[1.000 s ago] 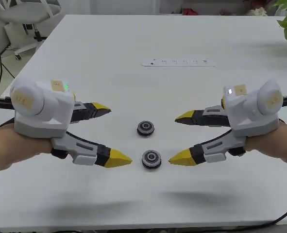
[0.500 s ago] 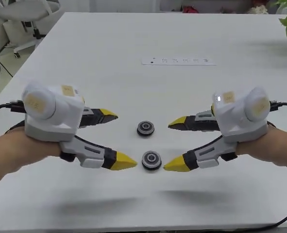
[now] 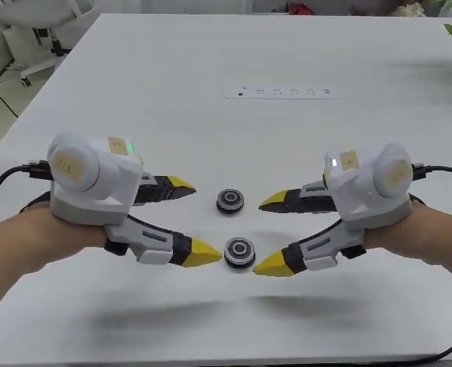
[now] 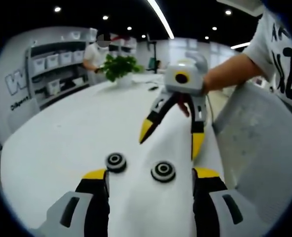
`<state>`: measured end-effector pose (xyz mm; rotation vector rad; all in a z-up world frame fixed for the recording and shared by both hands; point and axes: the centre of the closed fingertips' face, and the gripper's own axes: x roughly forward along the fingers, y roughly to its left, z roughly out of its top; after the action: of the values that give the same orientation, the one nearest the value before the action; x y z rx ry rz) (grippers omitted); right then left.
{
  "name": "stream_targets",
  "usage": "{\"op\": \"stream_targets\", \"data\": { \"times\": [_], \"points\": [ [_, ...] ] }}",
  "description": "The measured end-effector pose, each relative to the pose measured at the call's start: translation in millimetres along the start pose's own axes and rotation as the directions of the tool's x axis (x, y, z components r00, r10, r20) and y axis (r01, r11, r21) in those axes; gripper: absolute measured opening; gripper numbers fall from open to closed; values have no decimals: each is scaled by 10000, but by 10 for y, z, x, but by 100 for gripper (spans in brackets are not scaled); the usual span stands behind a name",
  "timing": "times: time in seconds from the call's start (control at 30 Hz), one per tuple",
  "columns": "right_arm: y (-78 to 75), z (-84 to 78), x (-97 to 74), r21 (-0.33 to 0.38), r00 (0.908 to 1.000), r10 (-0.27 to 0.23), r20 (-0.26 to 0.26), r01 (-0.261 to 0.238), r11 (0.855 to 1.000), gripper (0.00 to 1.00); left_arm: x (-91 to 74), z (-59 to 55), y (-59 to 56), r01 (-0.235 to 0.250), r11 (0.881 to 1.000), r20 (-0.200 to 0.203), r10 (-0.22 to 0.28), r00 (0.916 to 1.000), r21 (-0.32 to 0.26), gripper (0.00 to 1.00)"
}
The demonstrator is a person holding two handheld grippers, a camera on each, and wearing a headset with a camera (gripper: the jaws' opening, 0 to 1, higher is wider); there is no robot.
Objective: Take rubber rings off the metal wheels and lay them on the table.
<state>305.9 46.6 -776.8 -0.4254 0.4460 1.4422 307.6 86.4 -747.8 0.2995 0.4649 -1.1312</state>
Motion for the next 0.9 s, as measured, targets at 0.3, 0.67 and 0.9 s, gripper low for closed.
{"op": "stream_targets", "data": {
  "times": [0.3, 0.67, 0.9],
  "points": [
    [-12, -34, 18, 84, 10000, -19, -52, 19, 10000, 55, 105, -23, -80, 301, 9995, -27, -301, 9995, -26, 62],
    [15, -51, 46, 155, 9999, 73, -74, -71, 9999, 52, 232, -101, -182, 639, 9979, -228, -640, 9977, -69, 51],
    [20, -67, 43, 185, 9999, 73, -71, -72, 9998, 52, 313, -135, -229, 800, 9966, -355, -806, 9961, -184, 46]
  ]
}}
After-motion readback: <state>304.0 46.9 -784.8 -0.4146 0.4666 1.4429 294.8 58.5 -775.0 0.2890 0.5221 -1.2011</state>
